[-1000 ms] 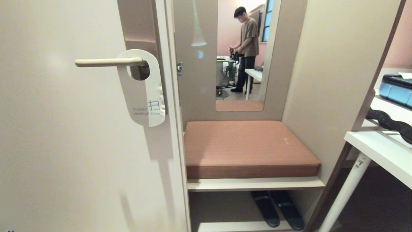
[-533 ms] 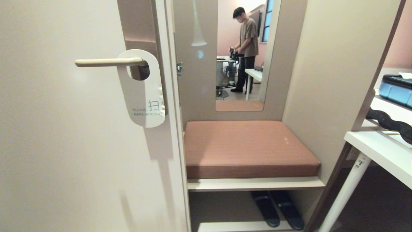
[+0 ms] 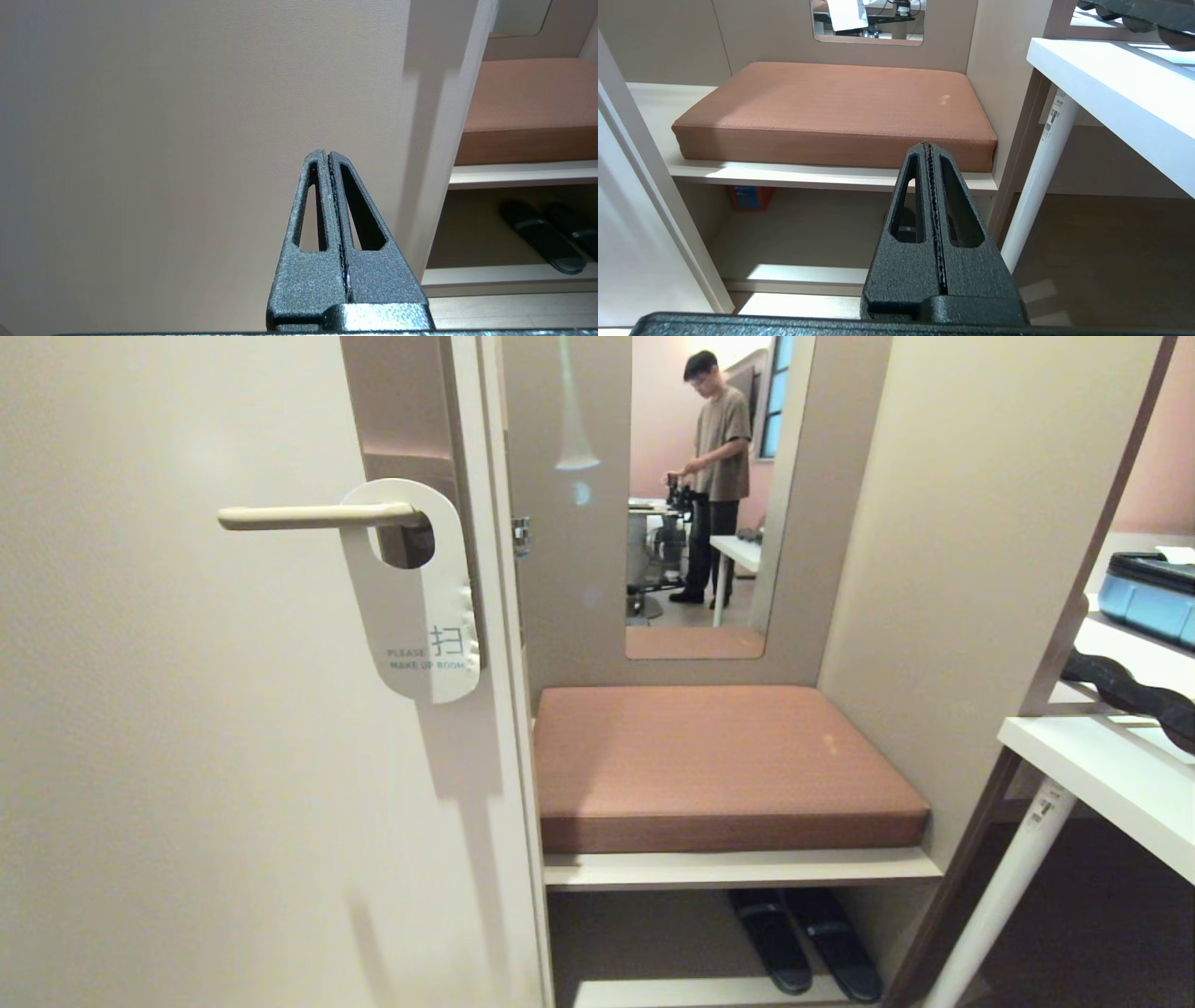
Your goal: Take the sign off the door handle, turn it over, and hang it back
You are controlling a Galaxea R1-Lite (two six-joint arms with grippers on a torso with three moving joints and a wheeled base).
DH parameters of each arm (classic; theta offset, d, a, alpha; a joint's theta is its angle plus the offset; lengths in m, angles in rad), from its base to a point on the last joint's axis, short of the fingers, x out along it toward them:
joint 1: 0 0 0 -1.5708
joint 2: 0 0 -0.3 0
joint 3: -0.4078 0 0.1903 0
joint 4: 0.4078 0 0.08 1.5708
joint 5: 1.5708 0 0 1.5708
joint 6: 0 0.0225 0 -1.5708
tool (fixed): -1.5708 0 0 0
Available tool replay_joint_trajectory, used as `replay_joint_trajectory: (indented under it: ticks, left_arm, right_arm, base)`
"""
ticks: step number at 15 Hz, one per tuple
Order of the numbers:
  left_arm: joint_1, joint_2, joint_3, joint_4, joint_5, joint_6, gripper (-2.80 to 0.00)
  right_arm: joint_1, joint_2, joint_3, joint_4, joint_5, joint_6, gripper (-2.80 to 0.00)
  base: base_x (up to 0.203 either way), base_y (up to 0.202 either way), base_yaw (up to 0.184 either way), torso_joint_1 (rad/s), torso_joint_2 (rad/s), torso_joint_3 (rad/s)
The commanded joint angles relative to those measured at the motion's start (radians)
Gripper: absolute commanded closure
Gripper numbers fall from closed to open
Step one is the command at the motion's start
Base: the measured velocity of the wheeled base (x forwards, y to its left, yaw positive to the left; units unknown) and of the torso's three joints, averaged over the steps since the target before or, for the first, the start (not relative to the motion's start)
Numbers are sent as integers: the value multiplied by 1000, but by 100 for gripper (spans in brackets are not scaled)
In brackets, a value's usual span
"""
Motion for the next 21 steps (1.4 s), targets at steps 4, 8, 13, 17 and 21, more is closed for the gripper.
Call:
replay_joint_trajectory:
  ticks: [4, 8, 13, 17, 21]
  left_arm:
    - [0, -4, 0, -1, 6, -26, 0]
    - [0, -4, 0, -2, 7, -67, 0]
    - [0, -4, 0, -2, 7, -67, 0]
    - [0, -4, 0, -2, 7, -67, 0]
    - [0, -4, 0, -2, 7, -67, 0]
  right_arm:
    - [0, 0, 0, 0, 0, 0, 0]
    - [0, 0, 0, 0, 0, -2, 0]
    - [0, 0, 0, 0, 1, 0, 0]
    - [0, 0, 0, 0, 0, 0, 0]
    - [0, 0, 0, 0, 0, 1, 0]
  base:
    - [0, 0, 0, 0, 0, 0]
    - [0, 0, 0, 0, 0, 0]
    - [0, 0, 0, 0, 0, 0]
    - [0, 0, 0, 0, 0, 0]
    - [0, 0, 0, 0, 0, 0]
